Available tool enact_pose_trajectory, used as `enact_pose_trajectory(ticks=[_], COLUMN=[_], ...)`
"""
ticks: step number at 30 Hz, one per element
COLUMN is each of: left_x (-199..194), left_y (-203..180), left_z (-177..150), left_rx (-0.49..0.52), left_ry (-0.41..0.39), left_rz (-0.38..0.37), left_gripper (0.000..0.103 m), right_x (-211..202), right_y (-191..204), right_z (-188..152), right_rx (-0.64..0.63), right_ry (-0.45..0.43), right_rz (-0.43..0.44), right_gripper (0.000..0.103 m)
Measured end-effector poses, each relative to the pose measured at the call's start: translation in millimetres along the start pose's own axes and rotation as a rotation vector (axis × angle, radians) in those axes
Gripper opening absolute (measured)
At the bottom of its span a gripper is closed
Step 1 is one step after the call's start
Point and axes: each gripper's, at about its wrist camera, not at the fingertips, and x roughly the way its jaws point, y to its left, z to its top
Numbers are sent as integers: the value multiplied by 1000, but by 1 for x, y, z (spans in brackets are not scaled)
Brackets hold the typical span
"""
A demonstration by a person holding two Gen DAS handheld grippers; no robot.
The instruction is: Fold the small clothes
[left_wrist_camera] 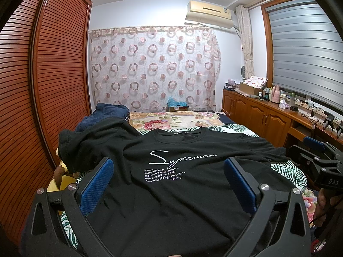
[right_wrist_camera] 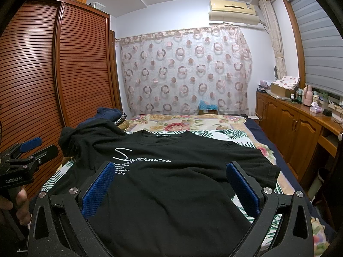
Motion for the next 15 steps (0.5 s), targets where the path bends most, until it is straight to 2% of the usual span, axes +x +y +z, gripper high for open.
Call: enact_pose_trajectory(ticks=[8, 15], left_x=[-1, -3], left_y=[-1, 10], left_z=[0, 4], left_rx=[-2, -31], left_ry=[7, 61], left_rz=[-5, 14], left_gripper=[103, 103], right_x=[1, 25], right_y=[2, 9], right_z=[-1, -8], right_rx=[1, 0], right_ry=[3, 53], right_rz=[7, 65], right_gripper=[103, 103])
